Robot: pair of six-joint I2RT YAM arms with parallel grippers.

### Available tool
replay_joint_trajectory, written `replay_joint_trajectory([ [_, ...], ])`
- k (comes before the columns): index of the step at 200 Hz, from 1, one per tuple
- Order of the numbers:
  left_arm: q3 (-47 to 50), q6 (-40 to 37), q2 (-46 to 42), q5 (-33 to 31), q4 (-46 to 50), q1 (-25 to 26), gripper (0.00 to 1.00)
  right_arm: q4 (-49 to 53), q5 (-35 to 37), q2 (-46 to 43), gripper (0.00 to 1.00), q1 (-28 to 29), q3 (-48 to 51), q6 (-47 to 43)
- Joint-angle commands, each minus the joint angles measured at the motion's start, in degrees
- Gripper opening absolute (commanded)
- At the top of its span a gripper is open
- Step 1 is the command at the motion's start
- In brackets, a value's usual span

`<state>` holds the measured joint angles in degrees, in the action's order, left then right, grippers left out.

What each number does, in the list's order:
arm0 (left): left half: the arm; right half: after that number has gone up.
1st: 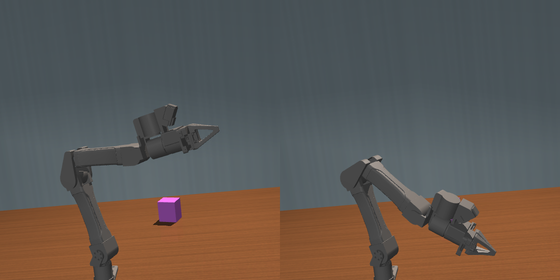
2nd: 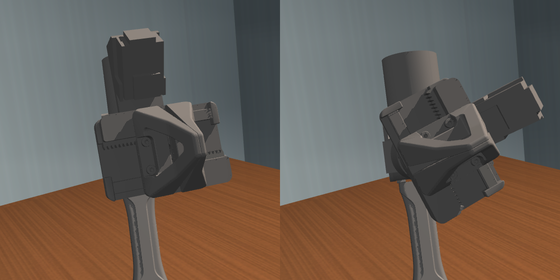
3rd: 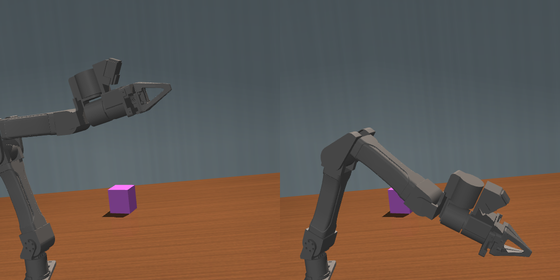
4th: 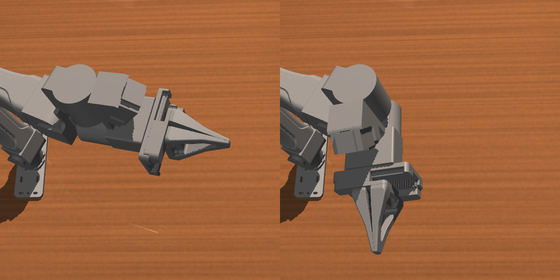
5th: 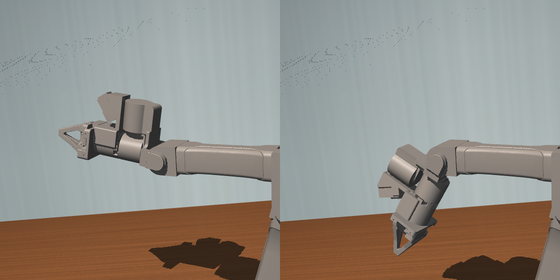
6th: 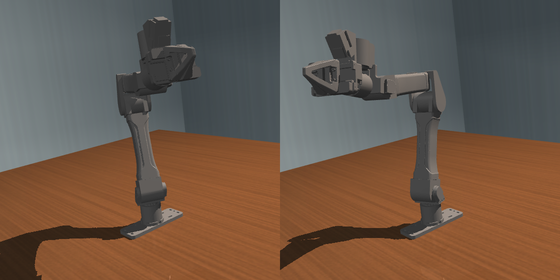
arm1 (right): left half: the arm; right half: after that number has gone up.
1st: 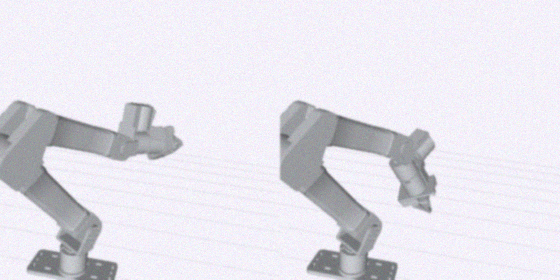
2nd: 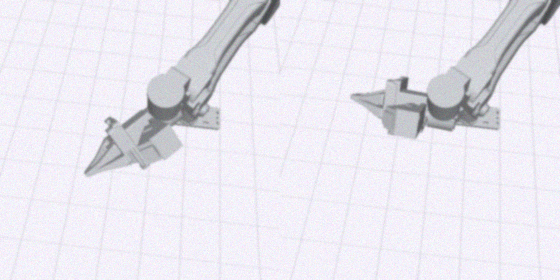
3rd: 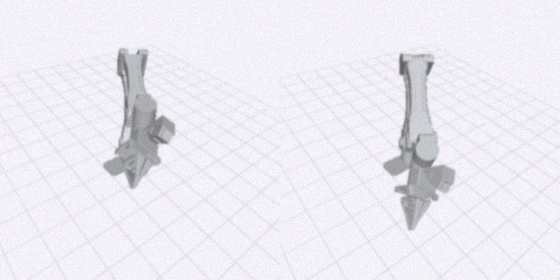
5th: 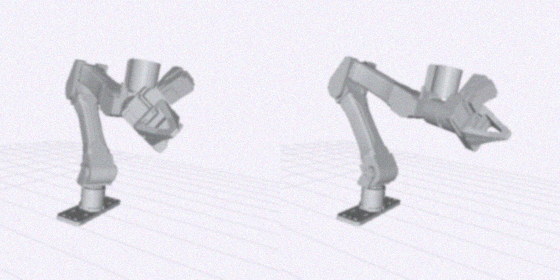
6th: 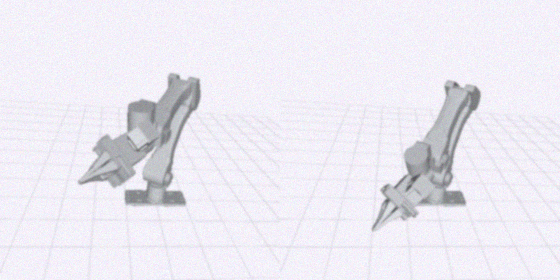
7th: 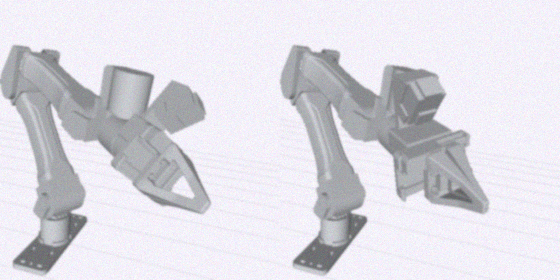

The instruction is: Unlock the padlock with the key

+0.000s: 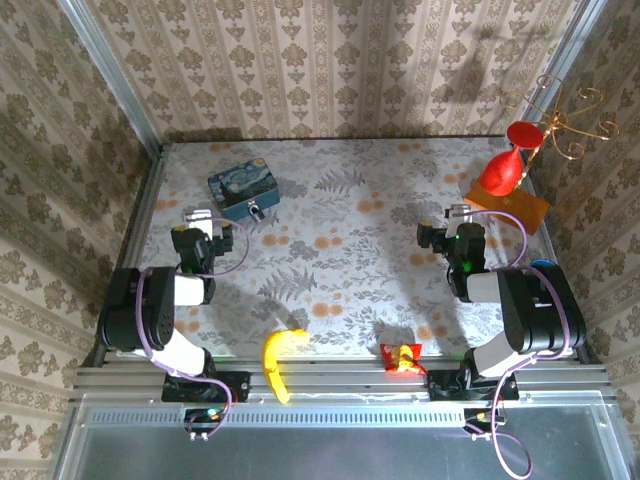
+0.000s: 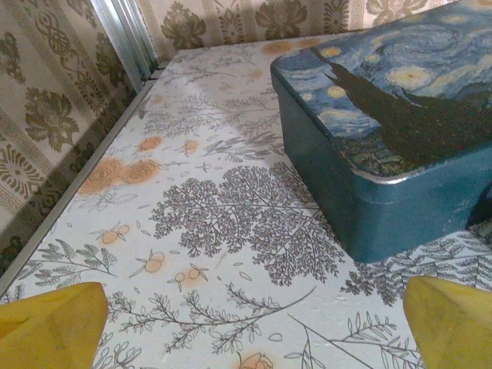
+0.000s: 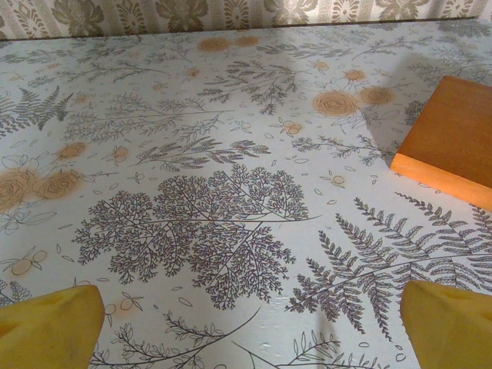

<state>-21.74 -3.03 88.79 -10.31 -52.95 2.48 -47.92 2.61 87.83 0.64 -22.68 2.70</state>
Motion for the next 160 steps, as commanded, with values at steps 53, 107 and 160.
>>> replay_joint_trajectory([
  [53, -5.4, 5.3, -16.1, -3.5, 19.4, -0.9, 1.00, 24.8, 4.7, -7.7, 1.00, 0.7, -10.4, 3.1],
  [107, -11.9, 13.1, -20.5, 0.1, 30.1, -0.9, 1.00, 44.8, 16.8, -14.6, 1.00, 1.1, -15.2, 14.5],
  [160, -12.1, 20.1, -23.6, 4.7, 33.3, -0.9, 1.00, 69.2, 18.9, -17.0, 0.90, 1.3, -20.6, 26.6],
])
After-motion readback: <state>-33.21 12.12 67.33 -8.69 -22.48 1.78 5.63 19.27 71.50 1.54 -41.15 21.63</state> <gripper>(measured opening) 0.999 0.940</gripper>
